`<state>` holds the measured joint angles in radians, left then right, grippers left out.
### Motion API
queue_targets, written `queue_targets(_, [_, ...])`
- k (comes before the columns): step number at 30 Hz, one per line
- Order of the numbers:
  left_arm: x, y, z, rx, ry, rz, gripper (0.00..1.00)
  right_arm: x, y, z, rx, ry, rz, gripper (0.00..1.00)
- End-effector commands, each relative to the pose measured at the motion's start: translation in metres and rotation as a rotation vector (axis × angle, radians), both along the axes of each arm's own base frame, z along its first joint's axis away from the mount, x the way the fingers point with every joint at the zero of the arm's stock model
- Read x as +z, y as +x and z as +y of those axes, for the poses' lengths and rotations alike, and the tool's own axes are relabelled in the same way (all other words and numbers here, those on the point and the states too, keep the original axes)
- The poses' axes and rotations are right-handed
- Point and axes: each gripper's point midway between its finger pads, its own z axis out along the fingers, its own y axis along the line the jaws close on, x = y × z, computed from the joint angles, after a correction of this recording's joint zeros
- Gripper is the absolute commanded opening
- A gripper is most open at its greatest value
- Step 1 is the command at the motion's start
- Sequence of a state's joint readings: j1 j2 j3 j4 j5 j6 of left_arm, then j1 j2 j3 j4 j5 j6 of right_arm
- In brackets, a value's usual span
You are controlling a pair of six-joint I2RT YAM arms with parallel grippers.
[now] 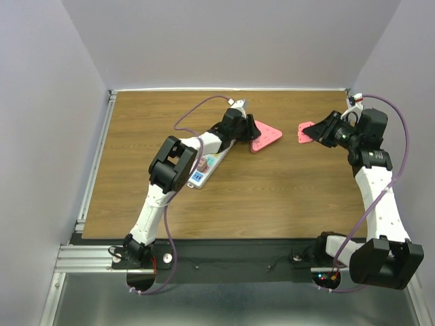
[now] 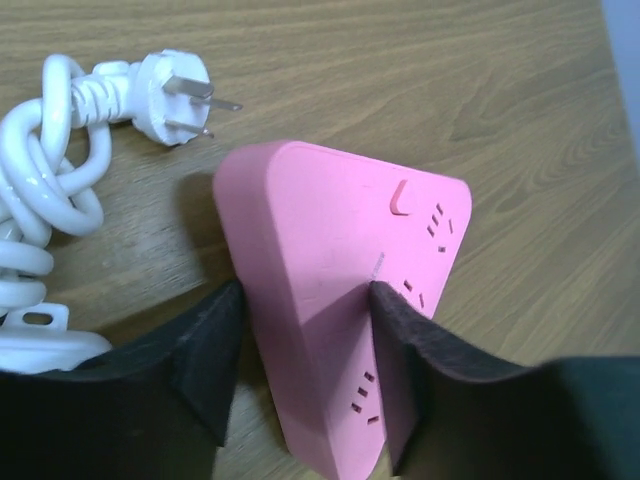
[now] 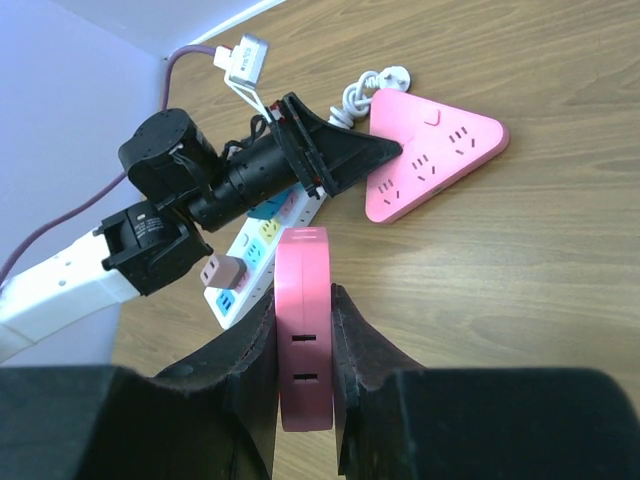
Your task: Insert the plug
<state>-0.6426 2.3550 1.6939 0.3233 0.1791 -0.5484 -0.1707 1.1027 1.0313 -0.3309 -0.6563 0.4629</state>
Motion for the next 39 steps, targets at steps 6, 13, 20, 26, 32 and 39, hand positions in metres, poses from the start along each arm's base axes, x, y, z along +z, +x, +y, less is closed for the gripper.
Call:
queue_targets(6, [0.017, -0.014, 0.008, -0.009, -0.053, -0.014, 0.25, 0.011, -0.006, 0.002, 0.024, -0.011, -0.049, 0.0])
queue_targets(13, [0.011, -0.035, 0.024, -0.001, -0.053, 0.006, 0.0, 0.005, -0.004, 0.001, 0.021, -0.014, -0.036, 0.01])
queue_targets(20, [0.011, -0.074, 0.054, 0.066, -0.048, 0.009, 0.0, -0.025, 0.002, -0.007, -0.021, -0.03, 0.033, 0.01])
queue_targets(26, [0.021, -0.108, 0.082, 0.178, -0.025, -0.013, 0.0, -0.044, 0.001, -0.005, -0.041, -0.022, 0.064, 0.01])
queue_targets(32, [0.017, -0.154, 0.085, 0.191, -0.007, 0.008, 0.0, -0.063, 0.004, 0.016, -0.022, -0.04, 0.104, 0.01])
queue_targets(39, [-0.004, -0.197, 0.089, 0.175, -0.002, 0.091, 0.03, -0.086, 0.002, 0.048, 0.02, -0.067, 0.148, 0.0])
